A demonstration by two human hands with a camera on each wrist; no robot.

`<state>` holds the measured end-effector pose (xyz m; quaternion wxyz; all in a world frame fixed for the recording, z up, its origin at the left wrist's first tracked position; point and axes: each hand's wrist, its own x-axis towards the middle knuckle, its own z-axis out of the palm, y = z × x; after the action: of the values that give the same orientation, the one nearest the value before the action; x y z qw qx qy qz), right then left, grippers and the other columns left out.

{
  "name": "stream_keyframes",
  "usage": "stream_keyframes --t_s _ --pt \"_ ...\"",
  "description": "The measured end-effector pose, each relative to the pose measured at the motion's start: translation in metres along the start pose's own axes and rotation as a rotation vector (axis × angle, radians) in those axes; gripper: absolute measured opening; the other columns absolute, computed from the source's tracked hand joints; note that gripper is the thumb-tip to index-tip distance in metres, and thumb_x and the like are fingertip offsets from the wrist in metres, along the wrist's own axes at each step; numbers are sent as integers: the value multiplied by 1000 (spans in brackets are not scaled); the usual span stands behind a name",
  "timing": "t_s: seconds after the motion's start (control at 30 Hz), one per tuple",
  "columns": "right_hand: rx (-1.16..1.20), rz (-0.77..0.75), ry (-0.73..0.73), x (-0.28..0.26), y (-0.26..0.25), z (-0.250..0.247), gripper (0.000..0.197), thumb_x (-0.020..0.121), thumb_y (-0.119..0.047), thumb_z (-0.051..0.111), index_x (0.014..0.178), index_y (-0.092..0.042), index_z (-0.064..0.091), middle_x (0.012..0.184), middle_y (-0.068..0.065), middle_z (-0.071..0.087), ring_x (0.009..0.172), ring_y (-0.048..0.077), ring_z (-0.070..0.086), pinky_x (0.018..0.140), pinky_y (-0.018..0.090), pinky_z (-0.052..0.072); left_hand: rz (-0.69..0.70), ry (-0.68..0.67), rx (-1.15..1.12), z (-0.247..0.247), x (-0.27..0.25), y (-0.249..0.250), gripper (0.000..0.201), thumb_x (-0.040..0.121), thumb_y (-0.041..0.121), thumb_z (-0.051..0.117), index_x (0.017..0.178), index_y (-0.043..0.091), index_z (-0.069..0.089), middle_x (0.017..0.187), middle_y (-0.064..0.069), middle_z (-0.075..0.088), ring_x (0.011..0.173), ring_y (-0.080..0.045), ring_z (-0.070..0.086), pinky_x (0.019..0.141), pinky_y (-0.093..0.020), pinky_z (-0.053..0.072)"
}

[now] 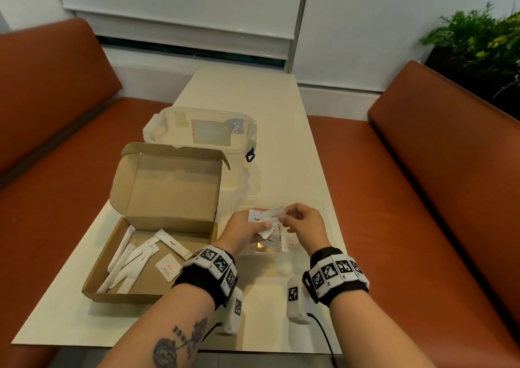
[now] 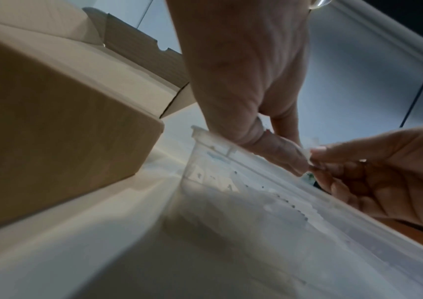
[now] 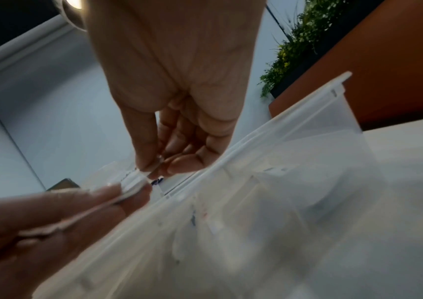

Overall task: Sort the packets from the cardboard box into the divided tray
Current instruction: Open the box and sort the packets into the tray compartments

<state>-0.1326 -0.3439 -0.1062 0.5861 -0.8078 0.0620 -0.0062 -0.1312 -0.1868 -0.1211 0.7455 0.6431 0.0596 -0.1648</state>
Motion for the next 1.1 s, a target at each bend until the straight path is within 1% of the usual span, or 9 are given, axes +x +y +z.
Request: stream_keyframes --t_s 0.1,0.2,0.3,0.4,0.53,0.67,0.83,0.97,1.1 --pt "-41 -51 51 7 -11 -7 9 86 -6 63 83 -14 68 75 -1 67 72 13 61 69 24 53 32 130 60 -1 3 -1 32 86 -2 62 117 5 63 110 -16 66 103 -30 64 83 -41 57" --pt "-255 -106 -52 14 -23 -10 12 85 -8 63 90 -12 74 76 -2 67 69 7 58 70 18 49 99 198 101 -3 6 1 29 87 4 63 116 8 65 109 -16 67 102 -31 64 88 -48 54" --pt "-399 -145 -141 13 -33 -1 7 82 -10 67 87 -13 72 70 3 62 64 11 54 63 18 45 148 170 161 0 6 2 27 85 12 68 112 12 68 103 -10 70 95 -25 67 76 -35 58" --pt "-298 -114 -96 9 -35 10 13 79 -14 71 90 -14 65 70 6 62 65 14 57 66 25 49 189 194 238 -1 7 -2 14 84 20 70 98 19 70 91 -2 72 85 -16 67 56 -18 52" --pt "-314 -24 -107 1 -22 18 15 77 -15 75 86 -12 63 81 14 67 77 22 63 77 35 53 180 258 151 -9 10 -9 13 84 16 69 91 27 69 87 1 72 83 -18 69 70 -33 58" --pt "-432 -32 -89 3 -11 17 18 80 -10 70 65 -14 61 66 1 60 69 18 56 65 25 45 228 347 80 -14 12 -15 18 85 15 67 92 31 72 81 10 72 74 -8 66 58 -20 53" --pt "-868 14 -284 7 -7 26 14 84 -8 65 96 -8 72 100 9 69 95 23 64 86 29 50 230 412 76 -16 15 -17 22 85 19 67 79 40 70 73 15 71 63 -8 63 56 -25 50" --pt "-960 -33 -299 5 -2 35 19 85 -1 55 96 -7 69 104 12 66 97 27 62 85 30 48 223 410 108 -17 17 -19 15 84 20 67 85 35 71 76 10 71 63 -11 62 56 -27 50" --pt "-898 -102 -239 4 4 37 13 84 -1 56 89 -9 65 97 9 65 88 23 61 71 24 42 221 407 122 -19 20 -20 18 84 20 67 81 38 69 81 8 72 66 -12 63 58 -25 49"
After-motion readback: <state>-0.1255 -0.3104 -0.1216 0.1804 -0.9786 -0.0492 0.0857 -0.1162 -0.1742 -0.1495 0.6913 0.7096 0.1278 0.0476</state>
